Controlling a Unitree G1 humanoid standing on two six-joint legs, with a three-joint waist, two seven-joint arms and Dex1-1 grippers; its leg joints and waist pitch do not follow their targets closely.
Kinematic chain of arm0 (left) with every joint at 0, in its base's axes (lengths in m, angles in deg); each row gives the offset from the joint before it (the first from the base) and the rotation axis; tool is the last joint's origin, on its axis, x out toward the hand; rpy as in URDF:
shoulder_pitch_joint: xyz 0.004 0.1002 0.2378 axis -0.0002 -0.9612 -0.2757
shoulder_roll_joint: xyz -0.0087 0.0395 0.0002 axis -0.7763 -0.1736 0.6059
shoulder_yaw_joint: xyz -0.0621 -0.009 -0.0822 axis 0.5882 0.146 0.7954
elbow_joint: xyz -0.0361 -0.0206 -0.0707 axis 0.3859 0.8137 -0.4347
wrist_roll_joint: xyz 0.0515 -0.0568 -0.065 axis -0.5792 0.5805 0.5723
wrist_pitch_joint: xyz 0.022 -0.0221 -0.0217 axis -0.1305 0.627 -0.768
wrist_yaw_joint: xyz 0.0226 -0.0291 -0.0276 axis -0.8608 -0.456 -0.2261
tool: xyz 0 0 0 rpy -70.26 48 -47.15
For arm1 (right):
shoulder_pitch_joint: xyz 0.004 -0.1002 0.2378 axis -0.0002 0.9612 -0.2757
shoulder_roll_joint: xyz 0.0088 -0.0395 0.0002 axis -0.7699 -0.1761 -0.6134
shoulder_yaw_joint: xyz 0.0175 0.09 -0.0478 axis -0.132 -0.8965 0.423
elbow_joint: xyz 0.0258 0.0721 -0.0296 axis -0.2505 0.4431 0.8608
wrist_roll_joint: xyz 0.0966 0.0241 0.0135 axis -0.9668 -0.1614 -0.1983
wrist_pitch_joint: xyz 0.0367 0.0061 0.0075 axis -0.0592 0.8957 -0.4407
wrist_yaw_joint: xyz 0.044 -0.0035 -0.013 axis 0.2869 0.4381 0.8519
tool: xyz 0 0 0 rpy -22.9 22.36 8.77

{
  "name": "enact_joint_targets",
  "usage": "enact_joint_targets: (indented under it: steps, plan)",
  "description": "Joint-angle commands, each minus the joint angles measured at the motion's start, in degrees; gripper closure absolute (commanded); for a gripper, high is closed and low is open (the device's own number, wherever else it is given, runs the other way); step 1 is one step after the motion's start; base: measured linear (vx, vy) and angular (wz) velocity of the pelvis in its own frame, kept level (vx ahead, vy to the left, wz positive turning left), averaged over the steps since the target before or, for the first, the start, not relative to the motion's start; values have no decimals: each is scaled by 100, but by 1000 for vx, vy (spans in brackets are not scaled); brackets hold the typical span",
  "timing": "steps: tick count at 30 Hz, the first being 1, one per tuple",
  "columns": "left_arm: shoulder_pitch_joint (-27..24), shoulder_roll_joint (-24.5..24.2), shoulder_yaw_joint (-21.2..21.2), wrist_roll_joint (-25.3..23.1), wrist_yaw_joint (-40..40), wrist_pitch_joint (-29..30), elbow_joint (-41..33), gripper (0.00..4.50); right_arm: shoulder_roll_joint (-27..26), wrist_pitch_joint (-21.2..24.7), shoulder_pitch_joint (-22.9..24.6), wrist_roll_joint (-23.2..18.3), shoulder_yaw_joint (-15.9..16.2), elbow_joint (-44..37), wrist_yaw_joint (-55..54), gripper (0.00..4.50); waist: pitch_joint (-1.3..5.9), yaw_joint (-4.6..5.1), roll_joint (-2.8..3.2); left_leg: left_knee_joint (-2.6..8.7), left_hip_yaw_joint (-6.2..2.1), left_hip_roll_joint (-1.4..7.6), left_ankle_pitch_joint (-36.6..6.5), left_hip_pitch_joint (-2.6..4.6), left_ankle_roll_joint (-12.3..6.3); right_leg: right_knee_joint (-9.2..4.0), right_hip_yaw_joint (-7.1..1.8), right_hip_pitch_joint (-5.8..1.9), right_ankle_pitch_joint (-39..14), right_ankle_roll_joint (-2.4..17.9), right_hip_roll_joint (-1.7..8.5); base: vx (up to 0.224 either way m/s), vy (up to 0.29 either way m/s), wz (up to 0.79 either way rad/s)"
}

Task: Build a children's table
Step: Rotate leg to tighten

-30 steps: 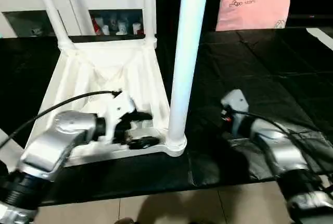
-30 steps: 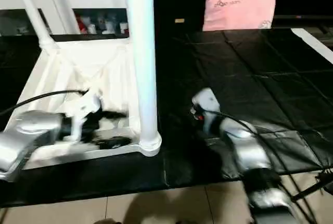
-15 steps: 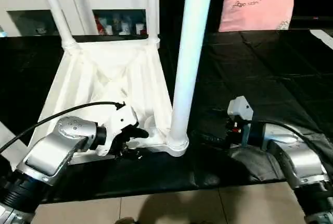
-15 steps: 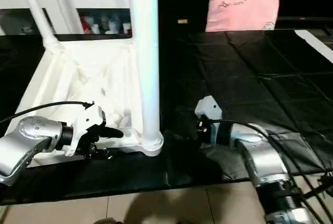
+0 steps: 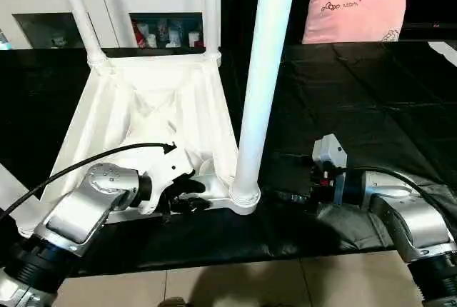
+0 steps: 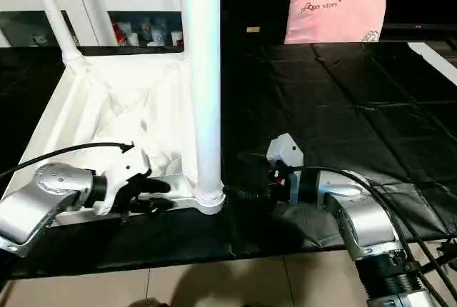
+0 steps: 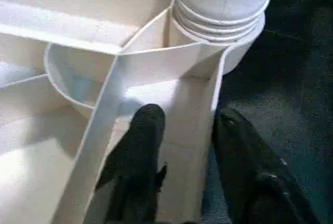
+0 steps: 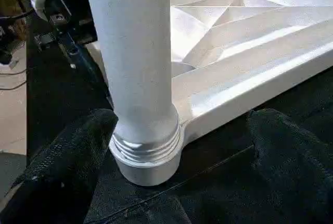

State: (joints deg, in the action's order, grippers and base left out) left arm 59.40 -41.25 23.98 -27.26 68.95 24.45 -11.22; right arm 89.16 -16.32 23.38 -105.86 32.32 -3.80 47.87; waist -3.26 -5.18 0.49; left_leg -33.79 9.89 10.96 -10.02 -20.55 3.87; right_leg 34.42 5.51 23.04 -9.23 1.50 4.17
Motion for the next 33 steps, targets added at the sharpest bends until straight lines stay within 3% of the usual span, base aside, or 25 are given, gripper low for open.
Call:
enact_joint_targets:
  steps: [1, 18, 22, 28, 30, 33]
  plan:
    - [63, -1, -62, -109, 6, -111, 26, 297, 58, 54, 30, -23, -5, -124, 40, 0, 362, -20, 15, 396, -90, 185, -1573, 27, -182, -543, -287, -266, -2587, 556, 386, 0, 0, 0]
    - [126, -30, -203, -222, 400, -373, 188, 441, 92, 240, 37, -66, 68, -189, 134, 0, 368, -25, 6, 393, -91, 188, -1556, 25, -186, -537, -292, -281, -2524, 600, 398, 0, 0, 0]
    - [130, -56, -246, -264, 502, -477, 204, 441, 84, 238, 13, -52, 92, -159, 154, 0, 378, -15, 8, 390, -92, 193, -1438, 9, -198, -504, -295, -293, -2287, 672, 395, 0, 0, 0]
    - [231, -80, -395, -362, 873, -983, 464, 441, -58, 122, -198, -7, 245, 81, 284, 0, 375, -12, 17, 387, -82, 194, -1515, 35, -186, -512, -300, -278, -2366, 692, 399, 0, 0, 0]
    - [236, -79, -402, -366, 886, -997, 479, 441, -64, 125, -207, -12, 250, 92, 296, 0, 377, -18, 4, 388, -85, 197, -1467, 28, -188, -496, -301, -287, -2316, 713, 405, 0, 0, 0]
    - [379, -77, -672, -515, 1345, -1496, 815, 441, -138, 135, -530, -137, 332, 504, 771, 0, 384, -14, -31, 388, -81, 207, -1448, 29, -190, -488, -305, -291, -2251, 750, 411, 0, 0, 0]
